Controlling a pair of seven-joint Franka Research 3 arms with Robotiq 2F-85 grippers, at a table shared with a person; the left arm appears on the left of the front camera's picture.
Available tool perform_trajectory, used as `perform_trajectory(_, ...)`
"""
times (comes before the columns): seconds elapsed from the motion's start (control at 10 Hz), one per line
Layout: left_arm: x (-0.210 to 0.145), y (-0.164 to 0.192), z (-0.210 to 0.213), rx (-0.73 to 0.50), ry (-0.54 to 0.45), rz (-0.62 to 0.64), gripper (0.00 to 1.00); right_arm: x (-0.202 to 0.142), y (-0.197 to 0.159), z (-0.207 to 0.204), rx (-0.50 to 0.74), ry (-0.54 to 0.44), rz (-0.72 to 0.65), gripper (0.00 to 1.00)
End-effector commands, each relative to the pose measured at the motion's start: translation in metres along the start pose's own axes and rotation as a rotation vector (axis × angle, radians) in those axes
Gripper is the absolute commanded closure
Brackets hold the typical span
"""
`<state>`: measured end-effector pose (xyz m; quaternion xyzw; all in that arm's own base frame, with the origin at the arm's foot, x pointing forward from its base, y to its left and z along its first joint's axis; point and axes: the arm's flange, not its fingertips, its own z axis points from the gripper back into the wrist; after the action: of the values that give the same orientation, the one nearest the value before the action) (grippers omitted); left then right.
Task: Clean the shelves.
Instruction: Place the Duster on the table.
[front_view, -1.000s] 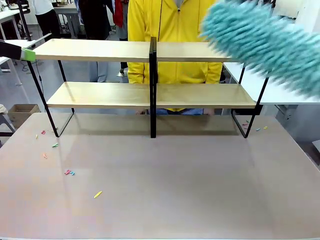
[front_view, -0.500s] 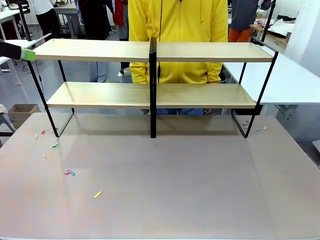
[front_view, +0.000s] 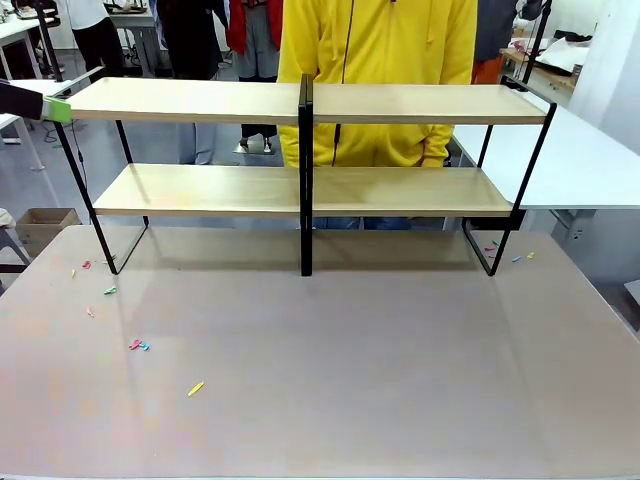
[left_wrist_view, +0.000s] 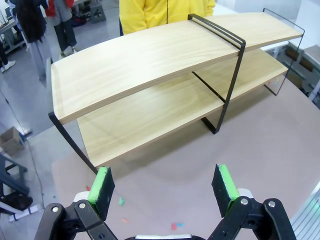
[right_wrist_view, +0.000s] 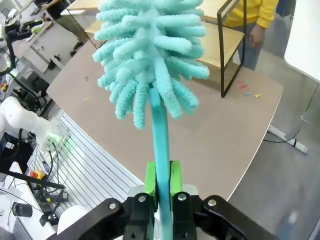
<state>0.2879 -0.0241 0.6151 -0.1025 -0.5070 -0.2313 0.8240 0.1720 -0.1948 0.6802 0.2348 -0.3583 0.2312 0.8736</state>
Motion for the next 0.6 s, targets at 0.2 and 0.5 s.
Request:
perform_trajectory(0.2,0.0011,0.0025,0.0011,0.001,0.000,-0.019,0.00,0.0043,-0.0052,0.0055,-0.004,-0.004,0.023,0.88)
perform_trajectory(0.5,0.0011,0.0025,0.0011,0.001,0.000,-0.019,0.00,0.0014,-0.0017,0.0019,-0.004,-0.001,-0.002,0.88)
